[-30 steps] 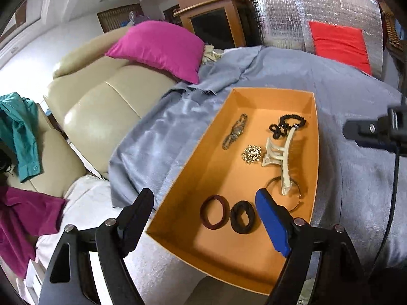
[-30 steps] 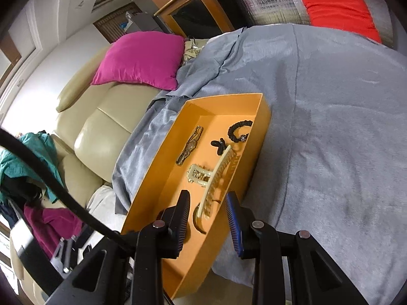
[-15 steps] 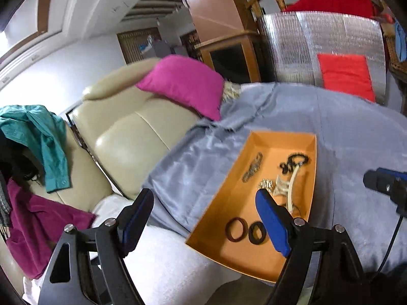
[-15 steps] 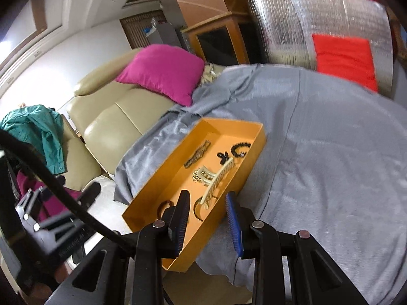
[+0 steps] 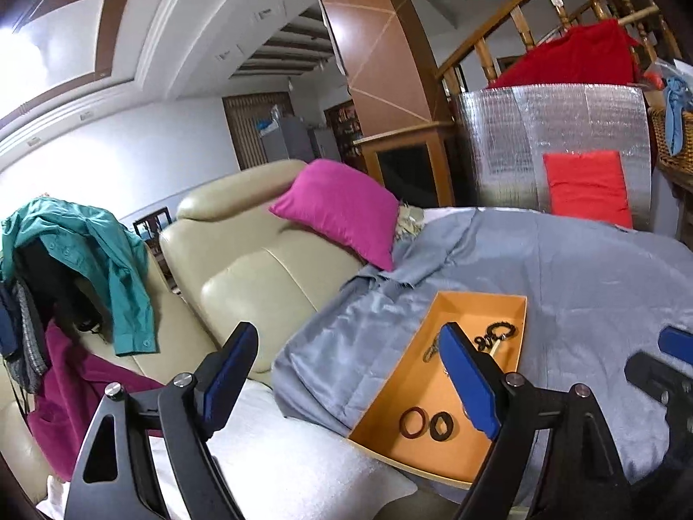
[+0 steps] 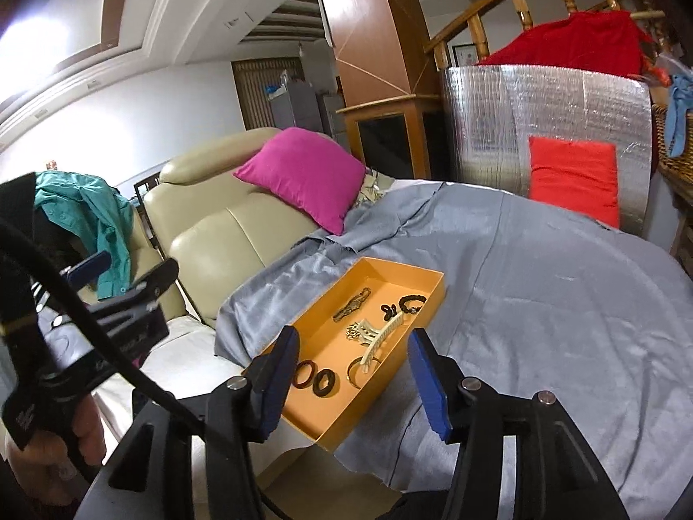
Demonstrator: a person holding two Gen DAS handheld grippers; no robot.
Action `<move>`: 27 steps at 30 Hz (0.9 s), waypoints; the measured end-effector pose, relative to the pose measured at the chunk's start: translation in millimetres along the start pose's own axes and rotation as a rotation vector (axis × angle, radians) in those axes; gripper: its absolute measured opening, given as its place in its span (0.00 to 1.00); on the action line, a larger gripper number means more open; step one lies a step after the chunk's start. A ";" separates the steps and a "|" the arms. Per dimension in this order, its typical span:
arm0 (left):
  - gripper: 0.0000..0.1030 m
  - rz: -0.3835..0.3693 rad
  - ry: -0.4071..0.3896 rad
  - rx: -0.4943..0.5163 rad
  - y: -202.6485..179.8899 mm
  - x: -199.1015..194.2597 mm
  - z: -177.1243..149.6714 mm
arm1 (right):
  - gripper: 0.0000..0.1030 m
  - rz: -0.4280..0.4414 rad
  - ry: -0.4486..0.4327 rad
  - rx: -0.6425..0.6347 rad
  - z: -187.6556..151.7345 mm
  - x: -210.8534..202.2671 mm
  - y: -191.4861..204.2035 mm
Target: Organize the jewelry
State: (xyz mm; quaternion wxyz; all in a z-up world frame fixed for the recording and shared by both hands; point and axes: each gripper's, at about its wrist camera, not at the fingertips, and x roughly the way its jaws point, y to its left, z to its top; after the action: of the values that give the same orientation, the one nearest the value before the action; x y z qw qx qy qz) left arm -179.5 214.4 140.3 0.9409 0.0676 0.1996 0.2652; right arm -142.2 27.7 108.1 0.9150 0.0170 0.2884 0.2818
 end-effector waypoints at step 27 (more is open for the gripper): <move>0.97 0.025 -0.074 -0.015 31.0 -48.1 -2.4 | 0.60 -0.072 -0.019 -0.019 -20.2 -36.6 43.3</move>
State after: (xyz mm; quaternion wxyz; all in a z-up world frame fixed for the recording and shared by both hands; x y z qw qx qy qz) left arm -232.6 215.5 161.7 0.9447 0.0727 0.1616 0.2757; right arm -199.8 42.2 118.6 0.9274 0.0006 0.2772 0.2511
